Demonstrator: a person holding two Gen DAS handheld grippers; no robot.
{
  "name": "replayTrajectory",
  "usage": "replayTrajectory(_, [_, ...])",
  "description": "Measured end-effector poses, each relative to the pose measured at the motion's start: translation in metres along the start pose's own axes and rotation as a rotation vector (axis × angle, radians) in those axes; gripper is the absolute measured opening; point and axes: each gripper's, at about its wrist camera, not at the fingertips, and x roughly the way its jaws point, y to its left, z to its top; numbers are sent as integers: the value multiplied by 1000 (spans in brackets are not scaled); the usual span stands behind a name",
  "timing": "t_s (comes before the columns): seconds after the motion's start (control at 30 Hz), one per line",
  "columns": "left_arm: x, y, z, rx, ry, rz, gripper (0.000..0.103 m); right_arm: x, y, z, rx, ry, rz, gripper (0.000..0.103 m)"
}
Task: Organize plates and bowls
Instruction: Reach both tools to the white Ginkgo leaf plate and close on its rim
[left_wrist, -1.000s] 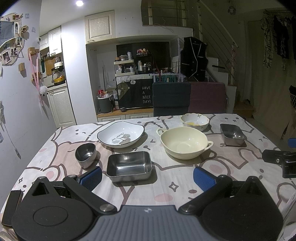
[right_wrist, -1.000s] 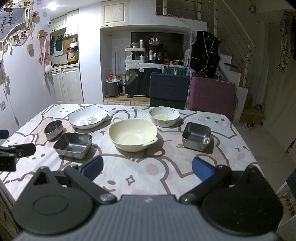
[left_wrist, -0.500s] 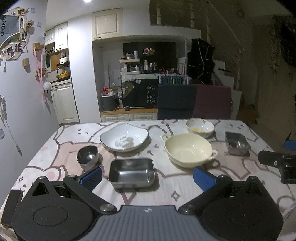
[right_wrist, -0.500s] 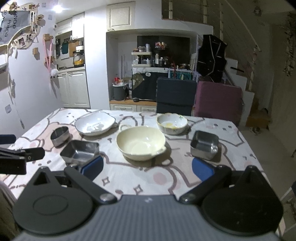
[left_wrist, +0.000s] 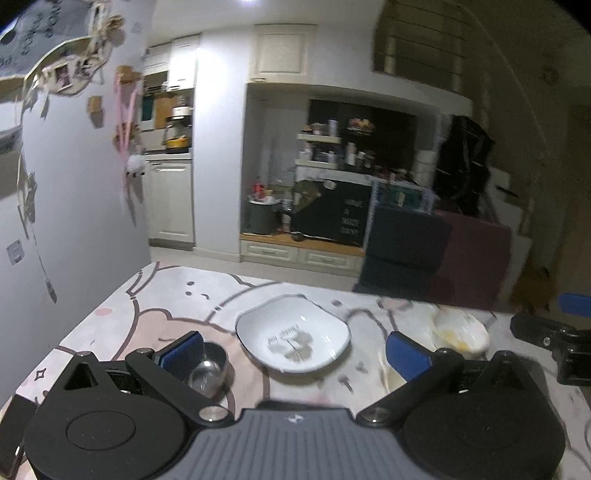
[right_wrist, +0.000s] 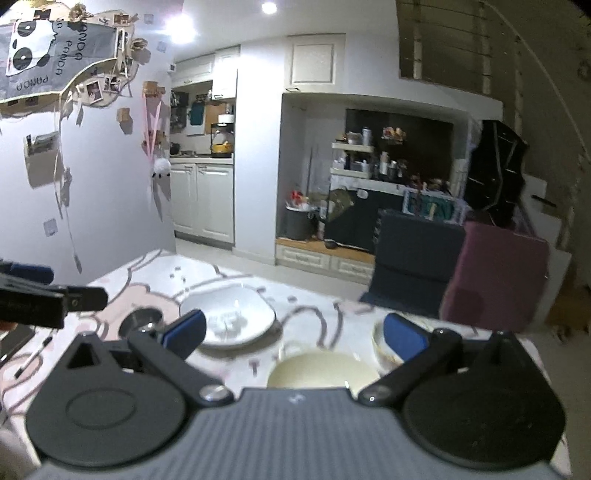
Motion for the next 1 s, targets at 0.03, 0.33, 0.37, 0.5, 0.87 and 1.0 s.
replayTrajectory(0.03, [8, 3, 4, -13, -2, 4, 103, 14, -2, 7, 3, 1, 11, 103])
replayTrajectory(0.33, [124, 28, 25, -140, 99, 23, 103, 148, -13, 55, -5, 70, 66, 103])
replayTrajectory(0.37, [140, 32, 24, -168, 120, 23, 103, 161, -17, 57, -2, 78, 67, 103])
replayTrajectory(0.5, [186, 39, 15, -232, 170, 51, 103, 225, -24, 60, 25, 67, 87, 103])
replayTrajectory(0.87, [257, 60, -26, -307, 297, 68, 103, 393, -49, 50, 180, 325, 190, 103])
replayTrajectory(1.0, [260, 71, -38, -405, 321, 28, 103, 439, -43, 33, 175, 434, 253, 88])
